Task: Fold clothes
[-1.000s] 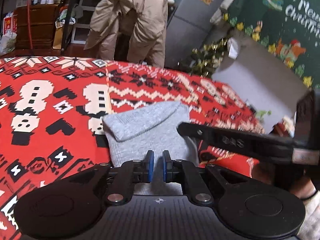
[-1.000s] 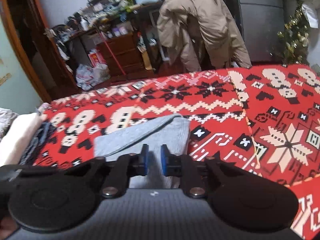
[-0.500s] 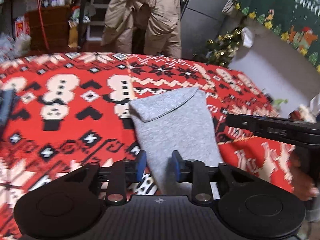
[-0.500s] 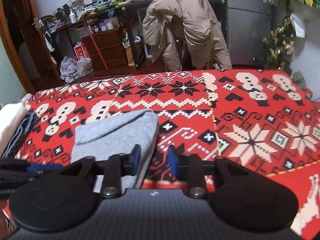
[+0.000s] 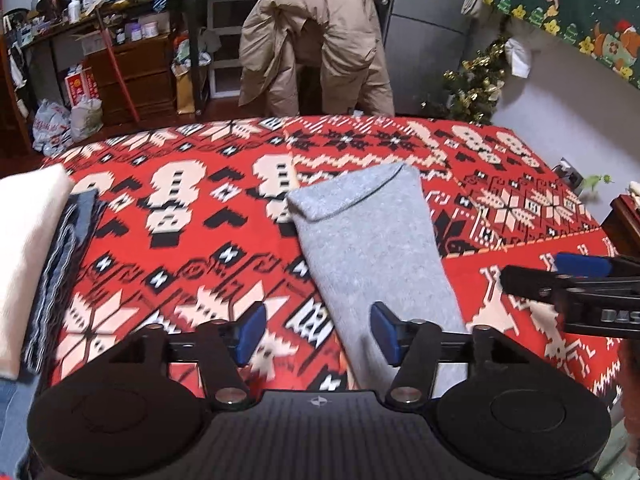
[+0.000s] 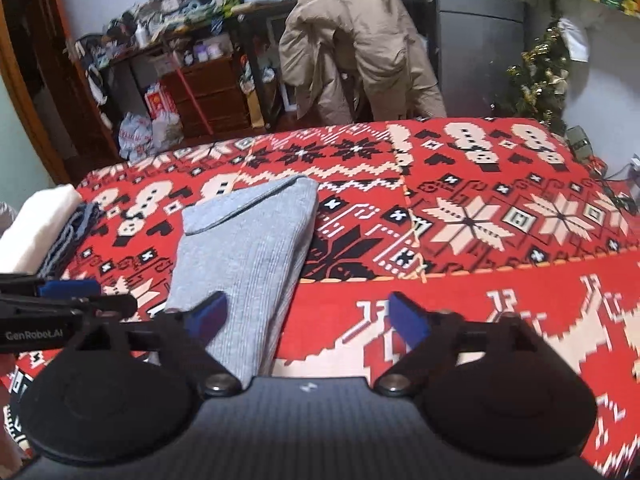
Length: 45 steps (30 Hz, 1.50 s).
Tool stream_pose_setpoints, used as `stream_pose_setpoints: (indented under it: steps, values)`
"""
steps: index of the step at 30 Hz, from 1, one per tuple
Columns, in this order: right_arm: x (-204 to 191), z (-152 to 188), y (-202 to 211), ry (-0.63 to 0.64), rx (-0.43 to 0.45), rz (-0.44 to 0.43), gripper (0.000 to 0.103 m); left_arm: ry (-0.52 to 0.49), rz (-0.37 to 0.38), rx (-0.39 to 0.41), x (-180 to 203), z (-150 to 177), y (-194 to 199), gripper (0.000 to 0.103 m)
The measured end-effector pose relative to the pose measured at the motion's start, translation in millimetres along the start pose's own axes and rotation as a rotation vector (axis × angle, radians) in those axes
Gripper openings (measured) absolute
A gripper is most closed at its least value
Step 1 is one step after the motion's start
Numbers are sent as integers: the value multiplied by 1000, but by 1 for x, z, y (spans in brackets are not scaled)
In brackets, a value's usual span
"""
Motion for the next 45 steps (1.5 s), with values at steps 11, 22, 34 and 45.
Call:
stream_pose_setpoints:
  steps: [11, 22, 34, 45]
  values:
    - [6, 23, 26, 14, 62, 86, 102, 23, -94, 37, -15, 24, 9, 73]
    - [1, 43, 15, 26, 20, -38, 102, 32, 63, 90, -9, 35, 16, 77]
    - [-44, 42, 0, 132, -12, -193, 11, -28, 288, 135, 17, 42, -2, 0]
    - [-52, 62, -16, 216, -89, -238, 6, -169, 307, 25, 25, 62, -11, 0]
Point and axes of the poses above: each gripper's, at about its wrist camera, not at the fingertips, and y roughly against the way its jaws point, x to its right, z to its underside, the point moved 4 cm from there along -y, roughly the way its jaws point, and after that the axes turned 3 degrees about z, right-handed, at the moved point
